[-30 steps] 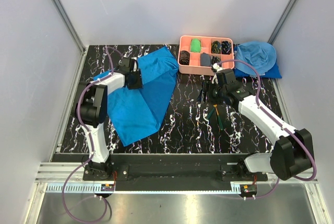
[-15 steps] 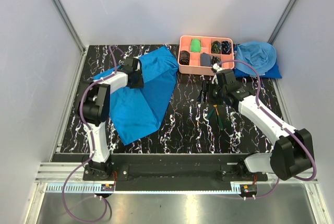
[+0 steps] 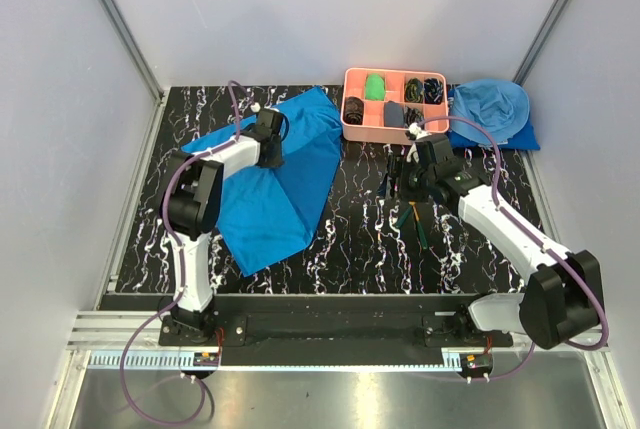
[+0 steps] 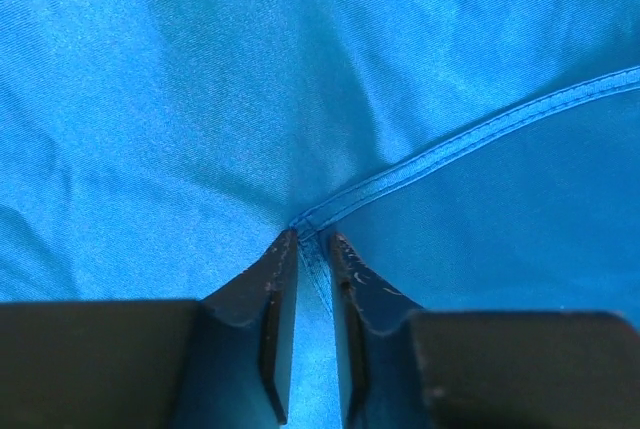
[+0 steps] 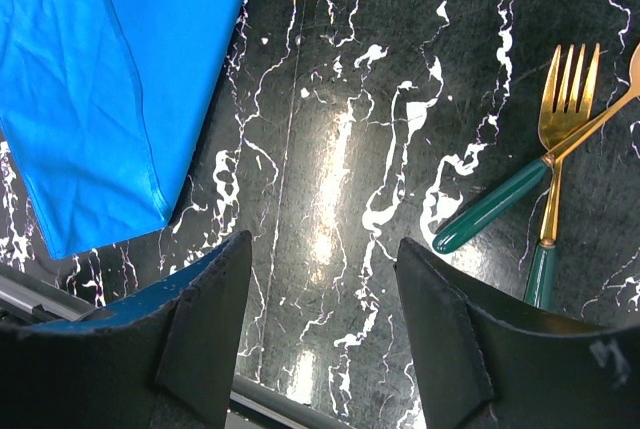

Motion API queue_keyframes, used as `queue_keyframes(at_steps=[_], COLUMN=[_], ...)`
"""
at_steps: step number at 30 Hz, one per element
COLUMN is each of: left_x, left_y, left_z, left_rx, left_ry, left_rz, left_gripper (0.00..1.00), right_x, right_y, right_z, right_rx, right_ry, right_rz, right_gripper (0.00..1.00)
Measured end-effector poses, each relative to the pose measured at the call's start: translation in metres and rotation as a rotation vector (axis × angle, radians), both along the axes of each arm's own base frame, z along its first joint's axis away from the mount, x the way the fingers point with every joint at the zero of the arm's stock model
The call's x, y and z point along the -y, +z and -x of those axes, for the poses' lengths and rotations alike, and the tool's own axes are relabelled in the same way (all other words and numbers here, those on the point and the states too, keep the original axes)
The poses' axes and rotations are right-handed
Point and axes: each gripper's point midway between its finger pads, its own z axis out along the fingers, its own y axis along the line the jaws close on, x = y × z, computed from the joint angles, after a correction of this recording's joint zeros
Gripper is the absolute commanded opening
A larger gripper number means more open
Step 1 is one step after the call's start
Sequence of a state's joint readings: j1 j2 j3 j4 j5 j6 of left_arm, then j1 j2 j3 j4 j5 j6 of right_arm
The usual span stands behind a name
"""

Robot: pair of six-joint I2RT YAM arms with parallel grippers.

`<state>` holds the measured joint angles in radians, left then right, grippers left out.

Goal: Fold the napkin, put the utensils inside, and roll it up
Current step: Fold the napkin

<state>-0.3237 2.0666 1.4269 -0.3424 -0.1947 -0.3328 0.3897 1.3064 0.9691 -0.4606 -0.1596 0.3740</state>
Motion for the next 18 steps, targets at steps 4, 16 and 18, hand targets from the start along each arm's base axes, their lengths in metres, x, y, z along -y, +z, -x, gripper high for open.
queue_keyframes(at_steps=[4,16,18], left_x=[0.0019,0.0039,0.0032], left_y=[-0.0003,0.0008,0.0026], left_z=[-0.0006,-0.0011,0.0009], left_rx=[0.006,0.014,0.012], left_ry=[0.001,-0.002,-0.002], left_rz=[-0.017,-0.039,-0.04], left_gripper=[0.07,0.0,0.0], right_x=[0.0012,0.0018,0.0018], right_y=[0.0036,0.0054,0.0054], right_z=[0.0029,0.0045,0.0045], right_rx=[0.013,0.019,0.019], right_ry=[0.001,0.002,0.002], right_rz=[-0.005,-0.007,-0.007], right_gripper=[0.69,0.69,0.69])
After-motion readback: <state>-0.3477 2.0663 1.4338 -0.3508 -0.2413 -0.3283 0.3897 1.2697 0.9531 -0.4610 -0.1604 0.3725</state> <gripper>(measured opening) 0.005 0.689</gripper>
